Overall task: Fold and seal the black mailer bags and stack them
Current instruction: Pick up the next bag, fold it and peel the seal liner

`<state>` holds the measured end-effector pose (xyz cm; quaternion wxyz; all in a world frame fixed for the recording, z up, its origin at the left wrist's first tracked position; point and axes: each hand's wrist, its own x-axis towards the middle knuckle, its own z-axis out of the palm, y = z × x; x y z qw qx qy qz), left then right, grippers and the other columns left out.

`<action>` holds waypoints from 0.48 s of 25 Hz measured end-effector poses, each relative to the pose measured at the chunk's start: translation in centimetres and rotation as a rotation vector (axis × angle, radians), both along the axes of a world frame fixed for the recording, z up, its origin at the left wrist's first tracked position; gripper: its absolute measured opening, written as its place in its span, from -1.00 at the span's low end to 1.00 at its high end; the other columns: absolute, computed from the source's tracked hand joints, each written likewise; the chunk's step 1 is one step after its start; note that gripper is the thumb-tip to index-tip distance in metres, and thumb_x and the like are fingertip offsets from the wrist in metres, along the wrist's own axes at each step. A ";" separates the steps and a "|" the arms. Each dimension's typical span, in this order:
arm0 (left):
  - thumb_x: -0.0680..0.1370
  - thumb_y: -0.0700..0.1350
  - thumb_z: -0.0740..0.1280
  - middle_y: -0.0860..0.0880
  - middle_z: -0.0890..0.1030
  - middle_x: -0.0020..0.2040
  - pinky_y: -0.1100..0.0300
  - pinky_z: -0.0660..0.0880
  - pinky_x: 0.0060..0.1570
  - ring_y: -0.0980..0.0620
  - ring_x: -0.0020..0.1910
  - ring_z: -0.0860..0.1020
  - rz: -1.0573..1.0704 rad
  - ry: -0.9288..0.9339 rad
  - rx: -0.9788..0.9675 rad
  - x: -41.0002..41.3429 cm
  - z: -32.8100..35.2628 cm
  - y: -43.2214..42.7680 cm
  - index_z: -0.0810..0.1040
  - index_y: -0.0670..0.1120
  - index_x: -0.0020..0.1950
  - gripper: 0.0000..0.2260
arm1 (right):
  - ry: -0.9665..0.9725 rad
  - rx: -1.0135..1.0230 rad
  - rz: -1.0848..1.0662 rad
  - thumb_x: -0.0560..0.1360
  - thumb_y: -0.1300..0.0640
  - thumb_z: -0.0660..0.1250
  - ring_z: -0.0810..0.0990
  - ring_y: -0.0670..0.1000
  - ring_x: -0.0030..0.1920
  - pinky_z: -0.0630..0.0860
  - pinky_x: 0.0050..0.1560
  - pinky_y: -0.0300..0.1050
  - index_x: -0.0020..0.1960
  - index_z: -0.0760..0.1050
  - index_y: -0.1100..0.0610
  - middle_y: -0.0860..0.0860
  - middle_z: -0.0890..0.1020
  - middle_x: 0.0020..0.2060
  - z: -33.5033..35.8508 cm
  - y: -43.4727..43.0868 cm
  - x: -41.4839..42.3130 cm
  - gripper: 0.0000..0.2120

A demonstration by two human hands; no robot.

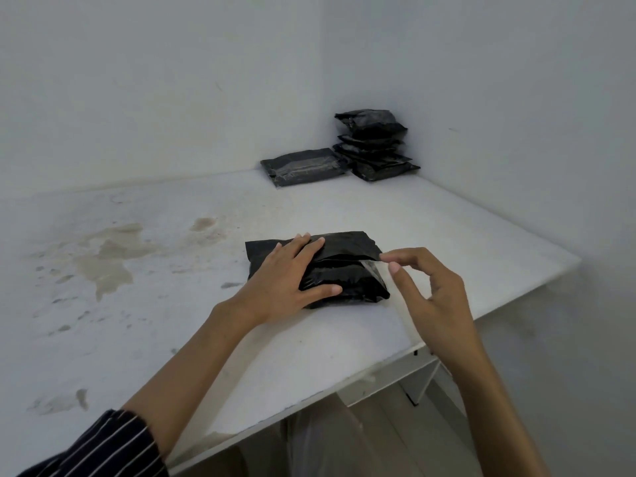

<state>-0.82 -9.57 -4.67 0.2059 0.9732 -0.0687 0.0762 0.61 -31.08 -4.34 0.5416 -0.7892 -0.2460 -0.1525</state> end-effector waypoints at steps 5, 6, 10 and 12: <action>0.47 0.29 0.20 -0.01 0.03 0.55 0.12 -0.11 0.49 0.07 0.53 -0.02 -0.072 -0.005 -0.018 2.5 0.1 -3.8 0.04 0.01 0.54 -0.26 | 0.068 0.141 -0.268 0.57 0.19 0.25 0.55 -0.15 -0.02 0.40 -0.11 -0.47 -0.05 0.57 0.10 -0.10 0.64 -0.08 -2.6 -5.7 -0.5 -0.88; 0.47 0.28 0.21 -0.01 0.04 0.55 0.12 -0.07 0.49 0.05 0.52 0.01 -0.084 -0.010 -0.020 3.0 0.2 -4.6 0.06 0.01 0.54 -0.27 | 0.085 0.170 -0.325 0.57 0.18 0.25 0.55 -0.11 -0.02 0.41 -0.14 -0.46 -0.05 0.56 0.11 -0.07 0.64 -0.08 -3.3 -6.7 -0.2 -0.89; 0.49 0.25 0.23 -0.02 0.09 0.54 0.09 0.03 0.48 0.02 0.50 0.10 -0.121 -0.054 -0.013 4.7 0.3 -7.4 0.13 -0.02 0.53 -0.30 | 0.092 0.215 -0.590 0.56 0.20 0.25 0.52 0.00 -0.06 0.43 -0.05 -0.18 -0.04 0.54 0.12 0.02 0.60 -0.08 -5.8 -10.9 2.8 -0.91; 0.49 0.24 0.24 -0.02 0.13 0.53 0.08 0.09 0.46 -0.01 0.49 0.14 -0.136 -0.074 -0.020 5.5 0.2 -8.6 0.17 -0.03 0.52 -0.31 | 0.083 0.188 -0.721 0.56 0.23 0.24 0.49 0.01 -0.08 0.44 -0.05 -0.10 -0.01 0.52 0.17 0.06 0.57 -0.06 -6.6 -13.1 4.7 -0.91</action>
